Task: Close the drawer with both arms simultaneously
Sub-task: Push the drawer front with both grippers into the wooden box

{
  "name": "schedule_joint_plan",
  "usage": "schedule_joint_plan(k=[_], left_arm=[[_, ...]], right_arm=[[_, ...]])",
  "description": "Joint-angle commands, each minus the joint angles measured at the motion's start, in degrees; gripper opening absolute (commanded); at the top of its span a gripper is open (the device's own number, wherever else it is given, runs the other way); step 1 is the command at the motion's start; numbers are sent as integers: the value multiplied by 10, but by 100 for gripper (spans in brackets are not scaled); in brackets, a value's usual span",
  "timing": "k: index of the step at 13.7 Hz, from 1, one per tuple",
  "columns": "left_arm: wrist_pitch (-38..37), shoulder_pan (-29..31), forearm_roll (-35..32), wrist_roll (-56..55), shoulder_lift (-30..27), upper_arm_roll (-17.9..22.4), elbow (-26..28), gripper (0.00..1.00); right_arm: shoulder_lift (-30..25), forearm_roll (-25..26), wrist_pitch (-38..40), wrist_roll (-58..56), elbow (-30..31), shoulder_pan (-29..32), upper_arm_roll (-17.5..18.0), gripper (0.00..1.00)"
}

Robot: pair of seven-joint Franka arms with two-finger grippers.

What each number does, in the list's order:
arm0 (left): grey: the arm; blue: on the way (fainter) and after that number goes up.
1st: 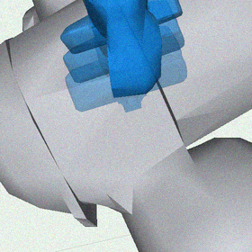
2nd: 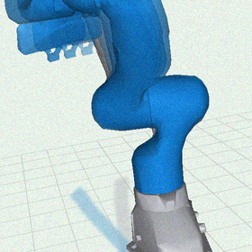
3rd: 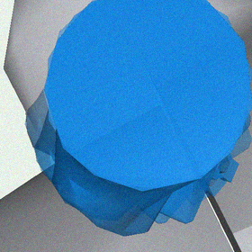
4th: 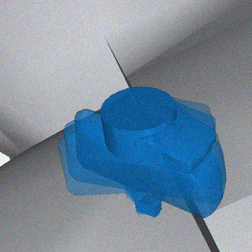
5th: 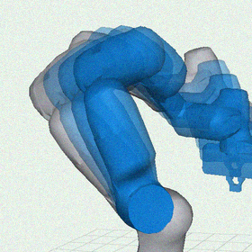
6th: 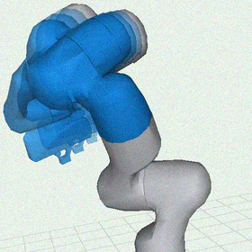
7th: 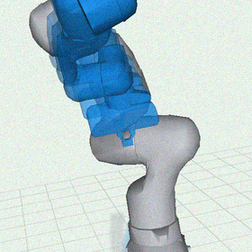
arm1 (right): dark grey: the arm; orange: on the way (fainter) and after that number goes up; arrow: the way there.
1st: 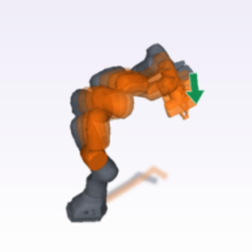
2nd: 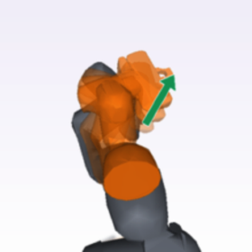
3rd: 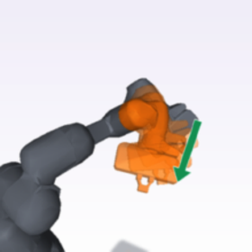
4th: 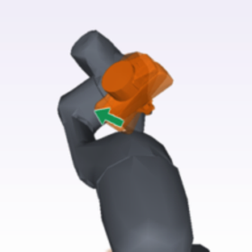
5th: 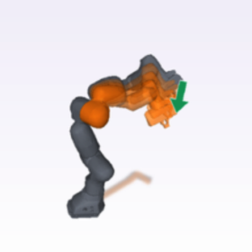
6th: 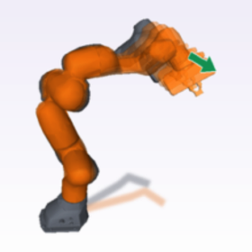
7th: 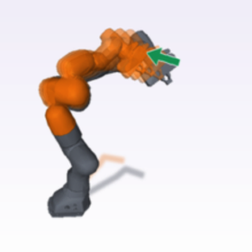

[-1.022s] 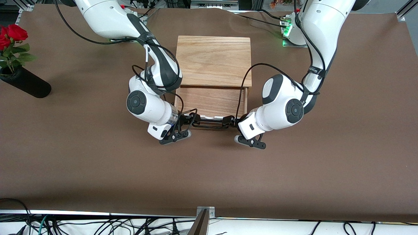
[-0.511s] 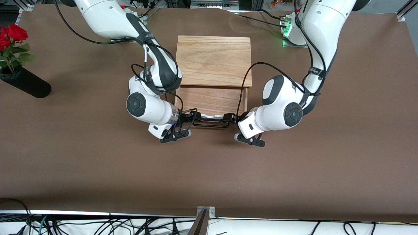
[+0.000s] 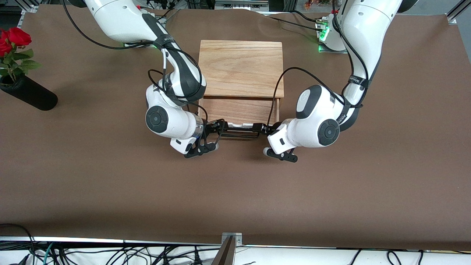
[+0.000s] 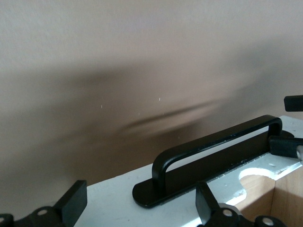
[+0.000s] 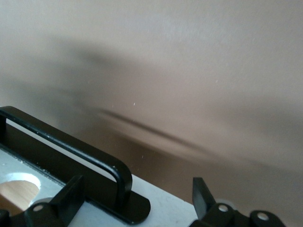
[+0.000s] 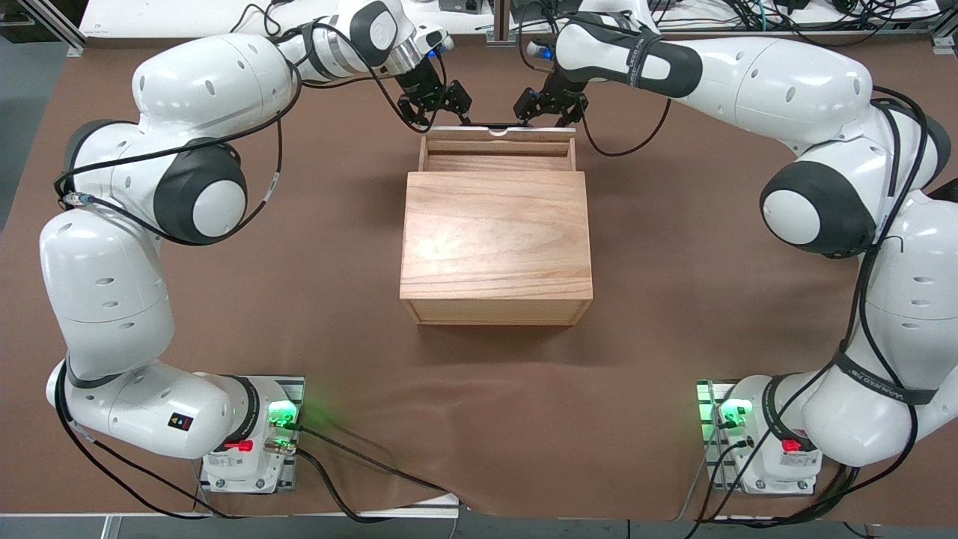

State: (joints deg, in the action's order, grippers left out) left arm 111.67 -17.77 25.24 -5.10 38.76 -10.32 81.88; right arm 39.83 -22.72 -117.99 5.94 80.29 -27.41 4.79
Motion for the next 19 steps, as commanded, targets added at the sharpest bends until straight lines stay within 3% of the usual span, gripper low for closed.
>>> schedule_joint_plan(k=[1,9,19], left_arm=[[-79,2,12,18,-6,3,14,100],[-198,19,11,24,-6,4,13,100],[-284,27,2,24,10,6,14,100]], right_arm=[[0,-3,28,0,7,-2,10,100],[0,-3,96,-3,8,-4,11,100],[1,-3,161,-5,10,-5,11,100]])
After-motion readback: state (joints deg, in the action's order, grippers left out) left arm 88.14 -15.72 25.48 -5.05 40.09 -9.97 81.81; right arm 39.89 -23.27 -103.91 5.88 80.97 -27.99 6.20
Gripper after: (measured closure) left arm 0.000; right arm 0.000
